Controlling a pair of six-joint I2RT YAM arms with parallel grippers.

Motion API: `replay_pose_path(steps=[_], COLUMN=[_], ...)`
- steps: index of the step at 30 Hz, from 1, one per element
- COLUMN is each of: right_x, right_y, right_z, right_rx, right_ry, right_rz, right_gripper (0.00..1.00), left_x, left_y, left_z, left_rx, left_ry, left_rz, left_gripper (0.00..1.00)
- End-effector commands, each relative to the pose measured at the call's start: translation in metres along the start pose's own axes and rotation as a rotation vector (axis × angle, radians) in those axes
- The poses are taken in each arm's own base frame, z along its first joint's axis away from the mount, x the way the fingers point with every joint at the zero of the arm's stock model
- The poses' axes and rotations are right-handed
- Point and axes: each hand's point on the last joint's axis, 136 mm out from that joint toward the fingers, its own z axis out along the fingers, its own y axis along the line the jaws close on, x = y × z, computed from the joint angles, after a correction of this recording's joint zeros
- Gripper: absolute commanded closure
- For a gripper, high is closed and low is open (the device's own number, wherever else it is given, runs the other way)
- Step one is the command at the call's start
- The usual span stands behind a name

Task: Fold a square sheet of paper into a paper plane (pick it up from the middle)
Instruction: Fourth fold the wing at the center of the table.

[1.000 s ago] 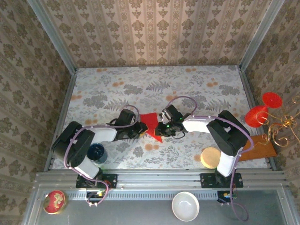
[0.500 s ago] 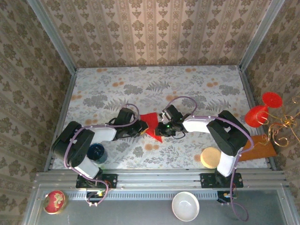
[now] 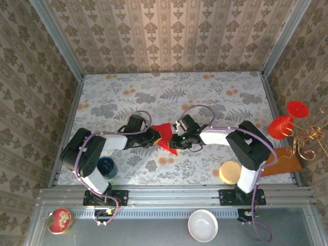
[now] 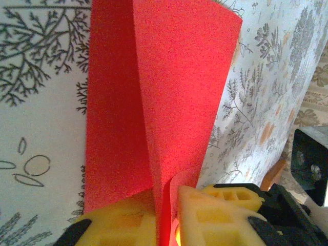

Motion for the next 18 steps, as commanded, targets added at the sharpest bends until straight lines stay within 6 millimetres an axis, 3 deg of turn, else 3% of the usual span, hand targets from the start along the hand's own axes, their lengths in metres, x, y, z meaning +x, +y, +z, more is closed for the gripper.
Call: replay_pose_path(steps=[1,10,18], right_x=[0.002,-0.024,-0.014], right_y=[-0.013,0.015,0.011], right_z=[-0.003,-0.048,-0.052], right_rx=[0.054,0.075,0.31], right_ry=[0.002,-0.201,-0.304], right_rz=[-0.032,-0.258,-0.46], right_gripper=[0.73,0.63,0.59], left_x=[0.0,-0.009,-0.019], left_y=[-0.007,-0.025,-0.035], left_z=[0.0,-0.014,-0.018], left_rx=[0.017,-0.003,-0.08], left_ry=[0.026,-0.023,-0.058], left_rz=[0.029,0.024,-0.005], left_gripper=[0.91,0.97,0.97])
